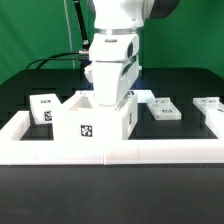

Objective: Assemble cabinet

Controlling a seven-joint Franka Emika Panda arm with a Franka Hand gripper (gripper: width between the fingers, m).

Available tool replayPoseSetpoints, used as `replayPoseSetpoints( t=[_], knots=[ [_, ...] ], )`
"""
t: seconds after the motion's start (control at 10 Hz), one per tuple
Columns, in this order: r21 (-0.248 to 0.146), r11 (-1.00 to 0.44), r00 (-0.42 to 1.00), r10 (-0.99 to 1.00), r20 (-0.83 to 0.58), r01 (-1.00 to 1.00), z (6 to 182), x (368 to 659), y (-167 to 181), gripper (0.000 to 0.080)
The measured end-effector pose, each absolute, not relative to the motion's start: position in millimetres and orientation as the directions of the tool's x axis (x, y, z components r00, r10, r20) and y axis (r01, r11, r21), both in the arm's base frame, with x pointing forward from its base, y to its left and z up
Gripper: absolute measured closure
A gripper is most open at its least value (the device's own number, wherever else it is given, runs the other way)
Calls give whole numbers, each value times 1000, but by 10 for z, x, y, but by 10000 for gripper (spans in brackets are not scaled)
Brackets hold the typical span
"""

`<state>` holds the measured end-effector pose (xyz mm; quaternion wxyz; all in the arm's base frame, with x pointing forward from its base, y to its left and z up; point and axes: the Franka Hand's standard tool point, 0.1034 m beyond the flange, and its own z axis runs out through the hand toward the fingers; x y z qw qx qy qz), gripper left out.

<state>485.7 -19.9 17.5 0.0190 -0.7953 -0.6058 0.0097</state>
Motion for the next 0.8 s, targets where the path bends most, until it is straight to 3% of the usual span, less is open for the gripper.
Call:
replayPoseSetpoints(
  t=[0.6, 0.8],
  knots=[
    [-36, -188, 188, 982, 7, 981, 168, 4868, -189, 762],
    [-29, -62, 63, 998, 21, 998, 162, 4929, -148, 762]
  ],
)
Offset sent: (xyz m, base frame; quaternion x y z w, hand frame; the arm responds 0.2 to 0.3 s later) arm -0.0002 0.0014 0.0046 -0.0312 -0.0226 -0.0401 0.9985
